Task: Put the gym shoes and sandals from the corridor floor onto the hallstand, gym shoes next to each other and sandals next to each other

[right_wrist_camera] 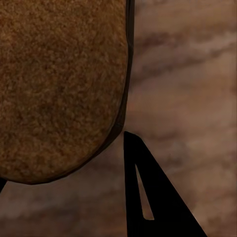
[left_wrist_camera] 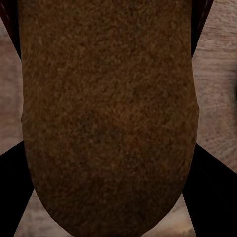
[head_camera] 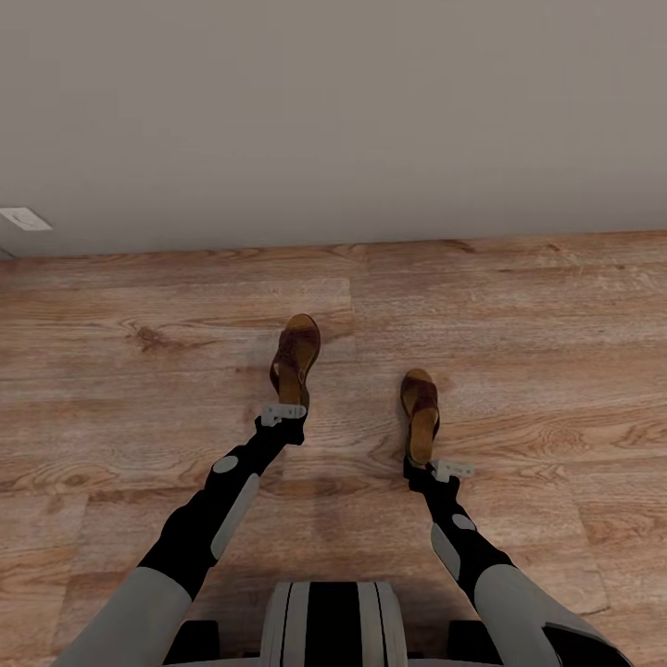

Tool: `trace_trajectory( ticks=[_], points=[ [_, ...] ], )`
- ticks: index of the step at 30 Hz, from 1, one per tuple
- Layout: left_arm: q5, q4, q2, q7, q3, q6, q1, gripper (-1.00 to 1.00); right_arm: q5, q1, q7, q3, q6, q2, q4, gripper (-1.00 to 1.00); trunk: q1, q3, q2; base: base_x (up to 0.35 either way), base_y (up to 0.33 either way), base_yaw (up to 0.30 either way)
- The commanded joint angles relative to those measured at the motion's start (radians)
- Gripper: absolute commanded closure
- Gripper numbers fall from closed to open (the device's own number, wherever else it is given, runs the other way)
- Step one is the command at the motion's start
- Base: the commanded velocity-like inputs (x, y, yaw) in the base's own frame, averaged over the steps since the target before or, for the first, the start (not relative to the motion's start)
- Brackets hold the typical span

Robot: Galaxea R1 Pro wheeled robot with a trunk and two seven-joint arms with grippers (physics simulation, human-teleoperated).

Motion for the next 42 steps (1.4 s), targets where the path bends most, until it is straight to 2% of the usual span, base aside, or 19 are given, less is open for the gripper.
trace_trajectory(
  ticks=[1, 4, 33, 34, 36, 37, 38, 40, 42],
  points=[
    [0.010, -0.001, 0.000, -0.002, 0.001, 0.006, 0.000, 1.00, 0.003, -0.001, 0.000, -0.004, -0.003, 0.001, 0.001, 1.00, 0.000, 0.000, 0.000, 0.000, 0.000, 0.000],
    [0.010, -0.001, 0.000, -0.002, 0.001, 0.006, 0.000, 1.00, 0.003, 0.000, 0.000, -0.004, -0.003, 0.001, 0.001, 1.00, 0.000, 0.000, 0.000, 0.000, 0.000, 0.000],
    [0.010, -0.001, 0.002, -0.002, 0.002, 0.016, 0.000, 1.00, 0.006, -0.001, 0.000, -0.003, 0.007, 0.002, -0.014, 1.00, -0.013, 0.112, 0.007, 0.000, 0.000, 0.000],
    [0.010, -0.001, -0.001, -0.002, 0.001, 0.072, 0.000, 1.00, 0.004, 0.000, 0.001, -0.004, 0.011, 0.002, -0.086, 1.00, -0.014, 0.116, 0.007, 0.000, 0.000, 0.000],
    [0.010, -0.001, -0.004, -0.002, 0.000, 0.081, 0.000, 1.00, 0.007, 0.000, 0.000, -0.004, 0.014, 0.002, -0.240, 1.00, -0.015, 0.123, 0.007, 0.000, 0.000, 0.000],
    [0.010, -0.001, -0.007, -0.002, 0.000, 0.084, 0.000, 1.00, 0.009, 0.000, 0.000, -0.004, 0.020, 0.003, -0.388, 1.00, -0.015, 0.128, 0.008, 0.000, 0.000, 0.000],
    [0.010, -0.001, -0.008, -0.002, 0.001, 0.085, 0.000, 1.00, 0.008, 0.000, 0.000, -0.003, 0.026, 0.004, -0.456, 1.00, -0.015, 0.133, 0.008, 0.000, 0.000, 0.000],
    [0.010, -0.001, -0.009, -0.002, 0.001, 0.088, 0.000, 1.00, 0.007, 0.000, 0.000, -0.003, 0.049, 0.006, -0.555, 1.00, -0.016, 0.144, 0.008, 0.000, 0.000, 0.000],
    [0.010, -0.001, -0.009, -0.002, 0.001, 0.091, 0.000, 1.00, 0.007, 0.000, 0.000, -0.003, 0.074, 0.008, -0.598, 1.00, -0.017, 0.155, 0.009, 0.000, 0.000, 0.000]
  ],
)
